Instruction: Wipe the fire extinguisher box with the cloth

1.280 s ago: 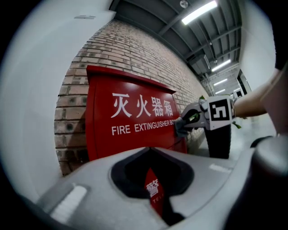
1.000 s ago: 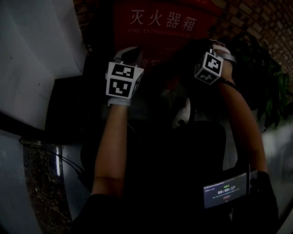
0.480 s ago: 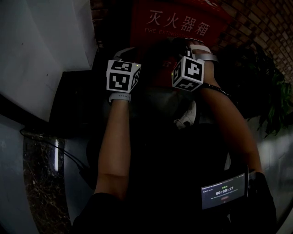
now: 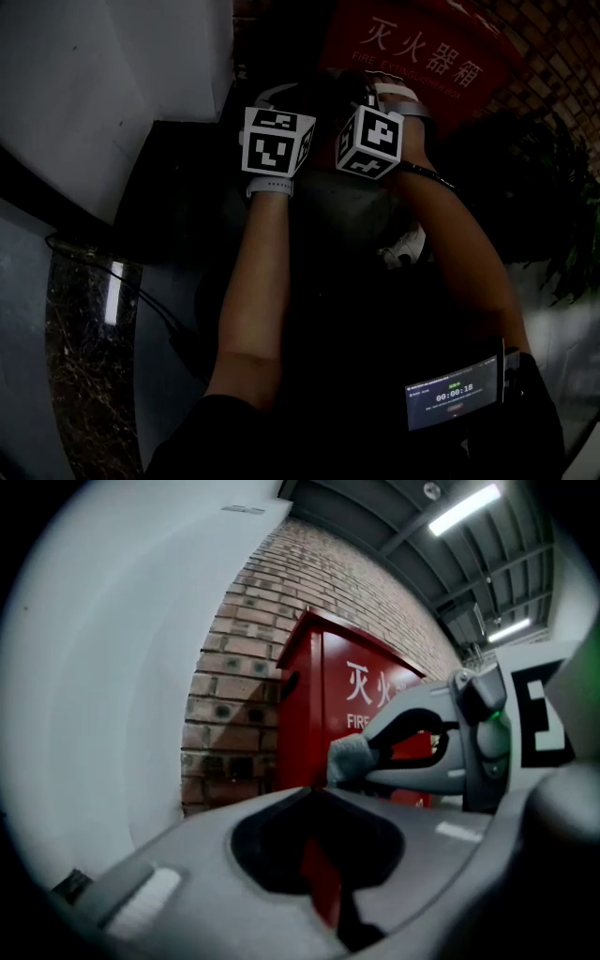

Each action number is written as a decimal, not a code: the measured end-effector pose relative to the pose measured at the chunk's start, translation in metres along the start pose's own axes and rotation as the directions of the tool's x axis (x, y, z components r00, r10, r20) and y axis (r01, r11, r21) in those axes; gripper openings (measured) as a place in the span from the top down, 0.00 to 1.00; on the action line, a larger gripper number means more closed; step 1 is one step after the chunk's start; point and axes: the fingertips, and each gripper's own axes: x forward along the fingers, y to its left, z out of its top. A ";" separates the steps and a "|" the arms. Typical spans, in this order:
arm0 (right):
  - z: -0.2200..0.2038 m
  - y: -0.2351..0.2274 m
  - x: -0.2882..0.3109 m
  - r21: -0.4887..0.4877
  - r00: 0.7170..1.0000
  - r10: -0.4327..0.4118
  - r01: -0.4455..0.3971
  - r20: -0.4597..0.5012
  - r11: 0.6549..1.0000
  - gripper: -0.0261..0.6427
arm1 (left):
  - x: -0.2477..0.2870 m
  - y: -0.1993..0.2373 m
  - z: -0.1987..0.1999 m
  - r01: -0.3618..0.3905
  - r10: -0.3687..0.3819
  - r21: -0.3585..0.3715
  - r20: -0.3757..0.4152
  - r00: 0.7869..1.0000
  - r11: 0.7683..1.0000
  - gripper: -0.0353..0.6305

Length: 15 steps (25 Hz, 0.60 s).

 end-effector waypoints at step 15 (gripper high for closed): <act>-0.021 0.011 0.009 0.009 1.000 -0.006 0.007 -0.023 1.000 0.91 | 0.025 -0.032 -0.012 0.103 -0.103 -0.023 -0.018 0.994 0.994 0.94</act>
